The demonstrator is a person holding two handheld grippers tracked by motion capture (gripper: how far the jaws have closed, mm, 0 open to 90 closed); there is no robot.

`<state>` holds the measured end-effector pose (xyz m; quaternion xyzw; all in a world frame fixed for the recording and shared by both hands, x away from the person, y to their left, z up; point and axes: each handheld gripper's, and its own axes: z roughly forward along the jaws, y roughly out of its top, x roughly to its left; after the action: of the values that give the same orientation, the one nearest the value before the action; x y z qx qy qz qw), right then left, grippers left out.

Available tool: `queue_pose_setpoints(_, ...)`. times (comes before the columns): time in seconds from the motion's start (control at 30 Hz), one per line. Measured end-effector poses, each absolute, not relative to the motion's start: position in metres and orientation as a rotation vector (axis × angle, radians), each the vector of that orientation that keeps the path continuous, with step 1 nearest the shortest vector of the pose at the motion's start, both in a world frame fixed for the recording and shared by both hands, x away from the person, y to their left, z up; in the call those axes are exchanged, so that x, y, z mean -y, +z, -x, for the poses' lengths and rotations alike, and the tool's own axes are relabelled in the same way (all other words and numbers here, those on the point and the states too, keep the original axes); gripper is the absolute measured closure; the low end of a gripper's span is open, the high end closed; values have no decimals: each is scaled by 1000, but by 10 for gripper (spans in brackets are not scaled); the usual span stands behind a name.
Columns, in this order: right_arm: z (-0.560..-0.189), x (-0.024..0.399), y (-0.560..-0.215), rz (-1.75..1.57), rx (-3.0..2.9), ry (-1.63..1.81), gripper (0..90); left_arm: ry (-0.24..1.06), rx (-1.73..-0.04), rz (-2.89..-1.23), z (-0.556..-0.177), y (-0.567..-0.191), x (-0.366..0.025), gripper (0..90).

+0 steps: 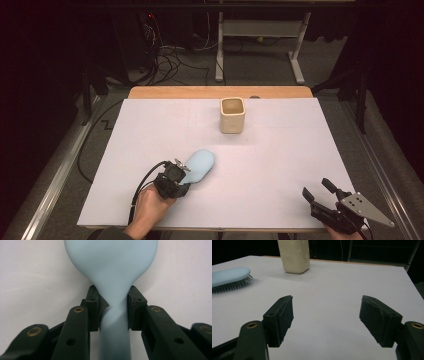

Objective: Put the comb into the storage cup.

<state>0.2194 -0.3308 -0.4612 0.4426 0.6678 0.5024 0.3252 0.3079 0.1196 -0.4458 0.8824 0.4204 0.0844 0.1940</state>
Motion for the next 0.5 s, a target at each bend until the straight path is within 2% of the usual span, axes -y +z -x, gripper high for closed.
queue_pose_setpoints(0.2, -219, 331, -461, -1162, -1750, 1311, 281, 279, -1158, -2436, -306, -445, -121, 689)
queue_pose_setpoints(0.5, -220, 329, -462, -1164, -1752, 1307, 280, 267, -1118, -2356, -303, -437, -133, 690)
